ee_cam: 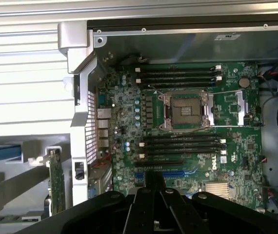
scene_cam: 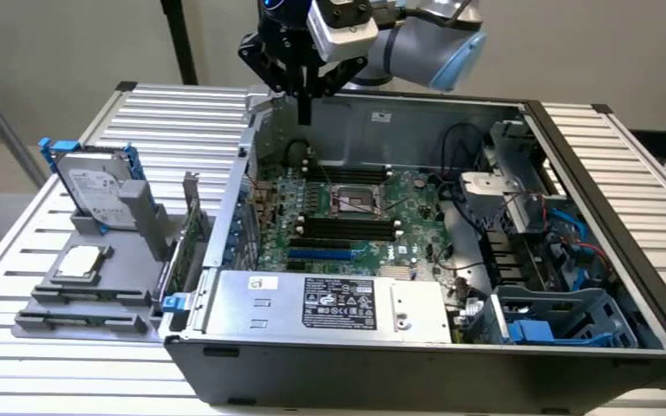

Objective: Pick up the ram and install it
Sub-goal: 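Reach for the ram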

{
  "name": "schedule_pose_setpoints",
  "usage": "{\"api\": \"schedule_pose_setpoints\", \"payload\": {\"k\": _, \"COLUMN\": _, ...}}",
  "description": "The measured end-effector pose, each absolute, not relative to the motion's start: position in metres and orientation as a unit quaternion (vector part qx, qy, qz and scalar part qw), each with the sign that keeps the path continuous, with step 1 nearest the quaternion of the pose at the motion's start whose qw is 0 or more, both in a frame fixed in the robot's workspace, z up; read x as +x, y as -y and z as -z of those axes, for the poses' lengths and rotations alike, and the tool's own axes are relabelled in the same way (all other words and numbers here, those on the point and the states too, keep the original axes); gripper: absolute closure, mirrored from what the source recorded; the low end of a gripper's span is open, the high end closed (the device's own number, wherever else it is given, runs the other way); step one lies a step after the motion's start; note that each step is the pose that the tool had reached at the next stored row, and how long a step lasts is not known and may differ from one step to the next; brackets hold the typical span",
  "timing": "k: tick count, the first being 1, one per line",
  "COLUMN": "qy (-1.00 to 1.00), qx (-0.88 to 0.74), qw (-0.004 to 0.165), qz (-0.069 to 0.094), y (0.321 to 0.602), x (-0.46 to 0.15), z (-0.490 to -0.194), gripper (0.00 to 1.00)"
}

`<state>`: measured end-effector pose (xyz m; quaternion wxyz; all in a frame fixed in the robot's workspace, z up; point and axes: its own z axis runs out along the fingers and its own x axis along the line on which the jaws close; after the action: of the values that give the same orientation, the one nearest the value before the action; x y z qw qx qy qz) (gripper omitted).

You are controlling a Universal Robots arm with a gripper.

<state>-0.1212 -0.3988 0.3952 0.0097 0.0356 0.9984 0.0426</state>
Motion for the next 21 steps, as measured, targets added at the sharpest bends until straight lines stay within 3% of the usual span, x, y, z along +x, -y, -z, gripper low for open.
{"api": "schedule_pose_setpoints", "payload": {"k": 8, "qy": -0.998, "qx": 0.036, "qw": 0.010, "qz": -0.046, "y": 0.399, "x": -0.123, "z": -0.396, "gripper": 0.89}}
{"api": "schedule_pose_setpoints", "payload": {"k": 21, "qy": -0.998, "qx": 0.036, "qw": 0.010, "qz": -0.051, "y": 0.420, "x": -0.180, "z": -0.394, "gripper": 0.89}}
